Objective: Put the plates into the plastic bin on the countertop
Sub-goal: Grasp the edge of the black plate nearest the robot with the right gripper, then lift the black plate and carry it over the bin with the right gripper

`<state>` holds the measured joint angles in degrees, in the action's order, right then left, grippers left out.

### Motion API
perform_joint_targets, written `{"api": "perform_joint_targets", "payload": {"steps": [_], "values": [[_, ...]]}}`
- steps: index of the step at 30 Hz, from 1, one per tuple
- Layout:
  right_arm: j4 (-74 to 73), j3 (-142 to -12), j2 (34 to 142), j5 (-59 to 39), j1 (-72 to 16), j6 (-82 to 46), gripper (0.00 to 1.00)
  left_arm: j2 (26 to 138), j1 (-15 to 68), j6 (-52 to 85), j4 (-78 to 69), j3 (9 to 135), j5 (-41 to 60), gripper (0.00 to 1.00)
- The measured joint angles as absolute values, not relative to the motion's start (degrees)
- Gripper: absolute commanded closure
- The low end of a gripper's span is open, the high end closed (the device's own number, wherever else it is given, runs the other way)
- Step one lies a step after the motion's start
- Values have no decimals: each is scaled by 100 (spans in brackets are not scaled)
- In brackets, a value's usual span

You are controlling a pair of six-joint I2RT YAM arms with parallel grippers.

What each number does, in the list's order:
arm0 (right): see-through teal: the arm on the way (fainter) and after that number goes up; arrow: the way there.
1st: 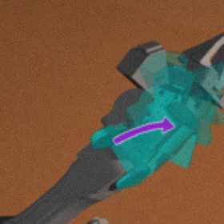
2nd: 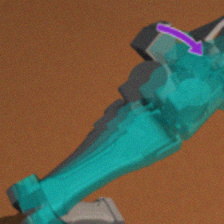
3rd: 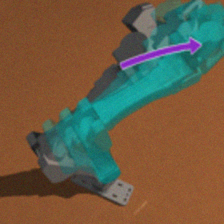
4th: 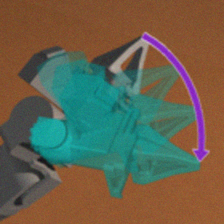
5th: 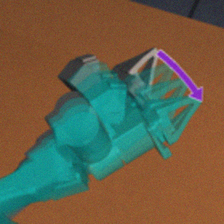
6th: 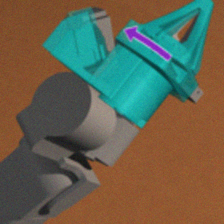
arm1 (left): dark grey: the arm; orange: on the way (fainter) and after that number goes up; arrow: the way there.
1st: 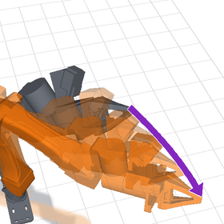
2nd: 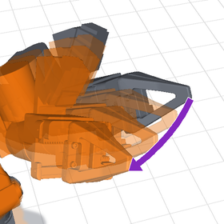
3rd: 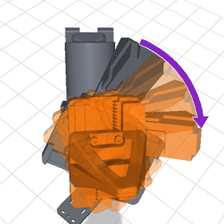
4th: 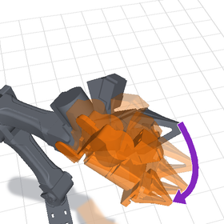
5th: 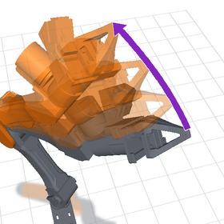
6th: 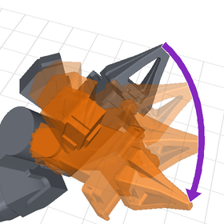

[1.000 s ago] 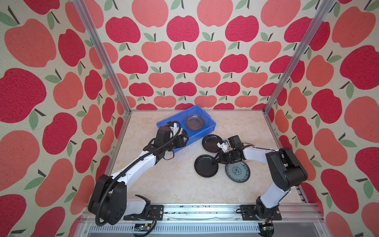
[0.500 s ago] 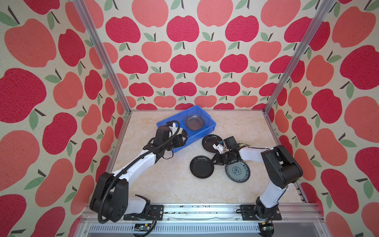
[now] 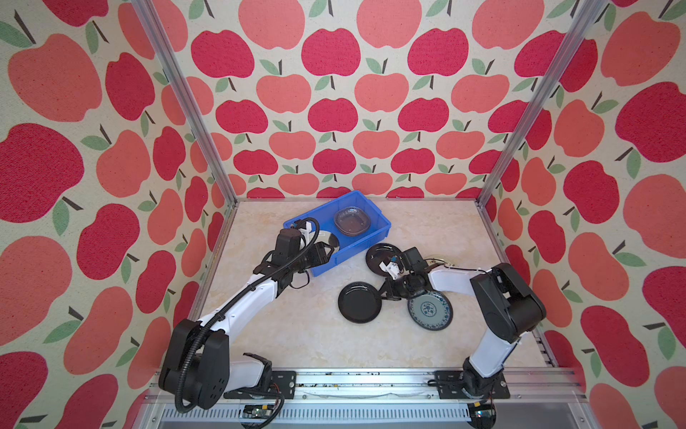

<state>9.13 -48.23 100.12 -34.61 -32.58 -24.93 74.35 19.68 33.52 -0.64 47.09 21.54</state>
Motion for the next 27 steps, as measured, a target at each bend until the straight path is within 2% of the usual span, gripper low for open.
{"api": "perform_joint_targets", "payload": {"steps": [12, 19, 27], "values": [[2482, -5627, 9308, -3413, -3376, -2161, 100, 7146, 1693, 3304, -49, 4709, 2147, 42], [3804, -7288, 9096, -3055, -3293, -1863, 100, 7004, 1170, 3282, -25, 4766, 2150, 43], [4224, -9432, 9577, -2543, -3046, -1911, 100, 7000, 950, 3135, -8, 4952, 2126, 43]]}}
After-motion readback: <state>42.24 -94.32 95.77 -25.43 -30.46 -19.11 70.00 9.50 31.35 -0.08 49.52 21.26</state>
